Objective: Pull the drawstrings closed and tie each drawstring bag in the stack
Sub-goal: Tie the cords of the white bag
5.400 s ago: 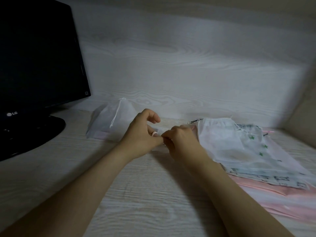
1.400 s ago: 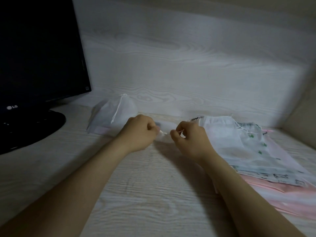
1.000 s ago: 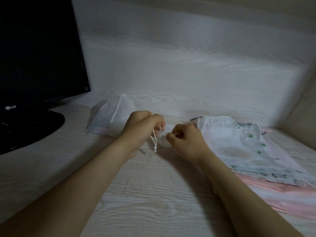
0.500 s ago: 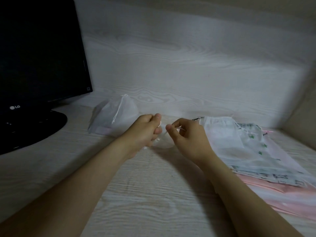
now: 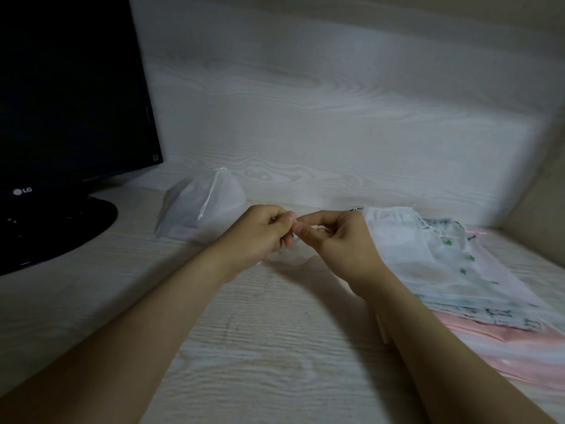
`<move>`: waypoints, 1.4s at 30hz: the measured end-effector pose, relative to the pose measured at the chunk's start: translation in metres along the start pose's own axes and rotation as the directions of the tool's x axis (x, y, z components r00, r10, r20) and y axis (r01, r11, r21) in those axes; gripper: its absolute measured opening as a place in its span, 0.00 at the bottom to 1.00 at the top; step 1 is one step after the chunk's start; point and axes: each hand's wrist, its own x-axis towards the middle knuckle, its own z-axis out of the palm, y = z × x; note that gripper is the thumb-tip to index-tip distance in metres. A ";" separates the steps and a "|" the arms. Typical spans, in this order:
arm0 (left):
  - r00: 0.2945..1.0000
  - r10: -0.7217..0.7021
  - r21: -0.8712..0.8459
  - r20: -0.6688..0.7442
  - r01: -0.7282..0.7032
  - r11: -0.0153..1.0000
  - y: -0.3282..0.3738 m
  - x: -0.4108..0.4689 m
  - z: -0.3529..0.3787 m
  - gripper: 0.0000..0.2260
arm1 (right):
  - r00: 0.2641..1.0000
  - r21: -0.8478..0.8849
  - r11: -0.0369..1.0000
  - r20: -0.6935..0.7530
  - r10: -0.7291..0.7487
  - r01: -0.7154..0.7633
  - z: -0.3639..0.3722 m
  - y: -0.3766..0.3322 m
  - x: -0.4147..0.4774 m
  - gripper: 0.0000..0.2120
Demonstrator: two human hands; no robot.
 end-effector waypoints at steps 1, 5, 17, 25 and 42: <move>1.000 0.002 -0.002 0.000 -0.002 1.000 -0.002 0.001 0.000 0.16 | 1.000 -0.014 1.000 -0.005 0.005 -0.005 0.000 0.000 0.000 0.07; 1.000 -0.009 0.020 0.005 0.009 1.000 -0.005 0.003 -0.001 0.17 | 0.998 -0.036 0.997 -0.035 0.060 -0.061 0.000 0.001 -0.001 0.08; 0.995 -0.033 -0.024 0.095 0.035 0.999 -0.008 0.003 -0.007 0.07 | 0.986 -0.175 0.971 -0.063 0.153 -0.162 0.006 0.006 0.004 0.08; 0.999 -0.033 0.016 0.022 0.033 0.999 -0.007 0.003 -0.010 0.08 | 0.983 -0.262 0.948 -0.090 0.162 -0.180 -0.002 0.002 0.003 0.07; 0.980 0.118 0.302 0.157 -0.162 0.939 -0.019 0.005 -0.009 0.07 | 0.967 -0.082 0.963 -0.014 0.256 -0.256 -0.003 -0.001 0.003 0.16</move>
